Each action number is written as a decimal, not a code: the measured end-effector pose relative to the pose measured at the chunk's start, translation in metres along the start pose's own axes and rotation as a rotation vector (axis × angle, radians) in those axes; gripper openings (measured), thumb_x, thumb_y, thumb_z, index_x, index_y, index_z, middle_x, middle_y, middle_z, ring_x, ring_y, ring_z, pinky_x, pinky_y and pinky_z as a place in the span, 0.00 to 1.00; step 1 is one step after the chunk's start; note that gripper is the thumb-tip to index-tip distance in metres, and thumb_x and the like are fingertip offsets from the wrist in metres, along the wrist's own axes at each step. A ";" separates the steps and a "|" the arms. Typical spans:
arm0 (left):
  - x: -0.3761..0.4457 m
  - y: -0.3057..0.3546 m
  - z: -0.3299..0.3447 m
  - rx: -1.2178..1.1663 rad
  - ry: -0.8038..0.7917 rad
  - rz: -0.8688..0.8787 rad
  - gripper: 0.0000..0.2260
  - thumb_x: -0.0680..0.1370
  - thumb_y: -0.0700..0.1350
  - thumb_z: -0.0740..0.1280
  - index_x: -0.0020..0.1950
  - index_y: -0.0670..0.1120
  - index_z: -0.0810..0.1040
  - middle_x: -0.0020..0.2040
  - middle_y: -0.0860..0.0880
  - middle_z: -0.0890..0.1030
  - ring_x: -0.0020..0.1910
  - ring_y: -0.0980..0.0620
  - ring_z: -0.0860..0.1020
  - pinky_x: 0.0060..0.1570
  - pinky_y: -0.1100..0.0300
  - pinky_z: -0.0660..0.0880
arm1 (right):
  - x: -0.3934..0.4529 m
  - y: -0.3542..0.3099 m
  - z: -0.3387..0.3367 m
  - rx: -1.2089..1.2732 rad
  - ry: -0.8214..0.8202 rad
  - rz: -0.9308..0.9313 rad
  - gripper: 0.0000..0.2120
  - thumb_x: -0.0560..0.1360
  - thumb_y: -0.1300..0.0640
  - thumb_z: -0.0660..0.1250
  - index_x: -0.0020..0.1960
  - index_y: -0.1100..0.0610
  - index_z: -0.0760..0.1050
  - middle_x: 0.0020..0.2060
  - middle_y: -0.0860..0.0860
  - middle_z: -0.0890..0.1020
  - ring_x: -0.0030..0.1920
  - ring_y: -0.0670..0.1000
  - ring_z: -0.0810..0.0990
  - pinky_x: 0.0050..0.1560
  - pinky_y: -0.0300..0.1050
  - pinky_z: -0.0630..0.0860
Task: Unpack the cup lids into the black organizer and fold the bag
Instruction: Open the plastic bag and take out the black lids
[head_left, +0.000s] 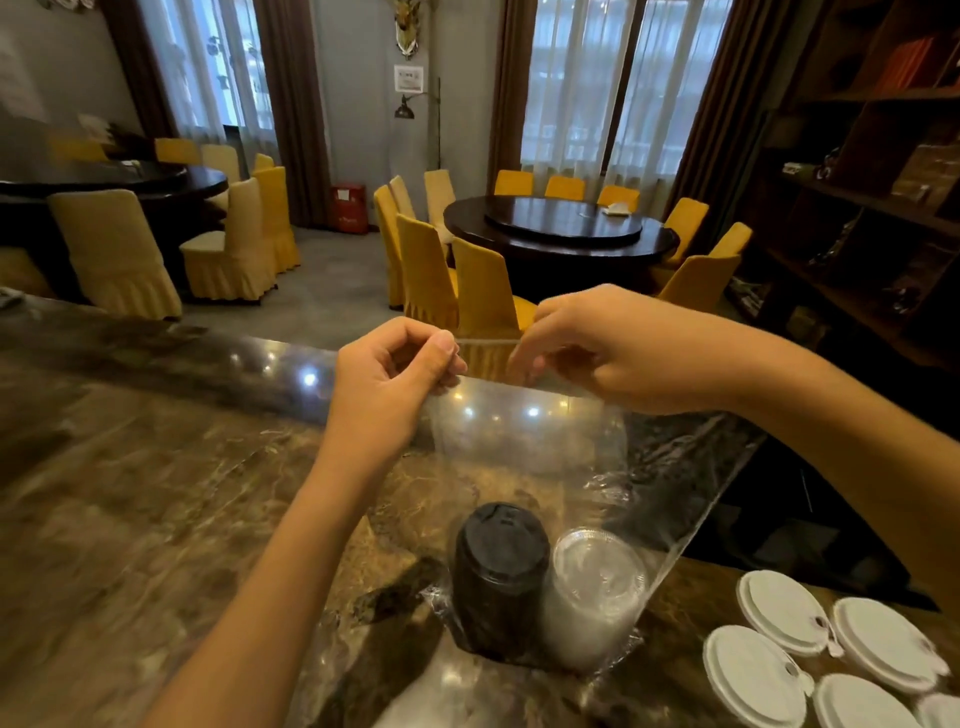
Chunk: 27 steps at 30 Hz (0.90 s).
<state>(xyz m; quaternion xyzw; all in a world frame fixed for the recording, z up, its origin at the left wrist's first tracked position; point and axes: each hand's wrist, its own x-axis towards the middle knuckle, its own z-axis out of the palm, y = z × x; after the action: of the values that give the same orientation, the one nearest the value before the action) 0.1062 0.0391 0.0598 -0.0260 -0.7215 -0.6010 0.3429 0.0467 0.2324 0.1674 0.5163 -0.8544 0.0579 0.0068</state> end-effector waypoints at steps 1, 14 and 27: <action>0.000 0.000 0.000 0.005 -0.003 0.001 0.06 0.81 0.41 0.67 0.47 0.40 0.82 0.40 0.46 0.84 0.39 0.54 0.82 0.43 0.63 0.80 | 0.004 -0.003 0.006 -0.026 -0.025 -0.022 0.13 0.79 0.59 0.65 0.62 0.52 0.79 0.53 0.45 0.80 0.51 0.42 0.78 0.50 0.37 0.77; 0.003 -0.005 -0.001 -0.055 0.018 0.019 0.07 0.81 0.39 0.67 0.45 0.39 0.81 0.38 0.46 0.84 0.39 0.55 0.82 0.41 0.63 0.79 | 0.018 -0.008 0.036 -0.317 -0.155 0.033 0.18 0.73 0.41 0.70 0.53 0.48 0.66 0.47 0.44 0.72 0.42 0.44 0.71 0.39 0.39 0.68; 0.008 -0.012 -0.006 -0.113 -0.019 0.018 0.07 0.81 0.39 0.67 0.48 0.36 0.81 0.39 0.44 0.84 0.38 0.54 0.82 0.41 0.63 0.79 | 0.014 0.004 0.013 -0.082 -0.246 0.138 0.08 0.73 0.49 0.73 0.36 0.47 0.79 0.35 0.45 0.80 0.38 0.44 0.79 0.35 0.38 0.73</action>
<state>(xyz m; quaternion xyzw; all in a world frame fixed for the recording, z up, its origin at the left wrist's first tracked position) 0.0973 0.0272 0.0537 -0.0578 -0.6893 -0.6375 0.3394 0.0374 0.2210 0.1547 0.4586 -0.8840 -0.0406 -0.0809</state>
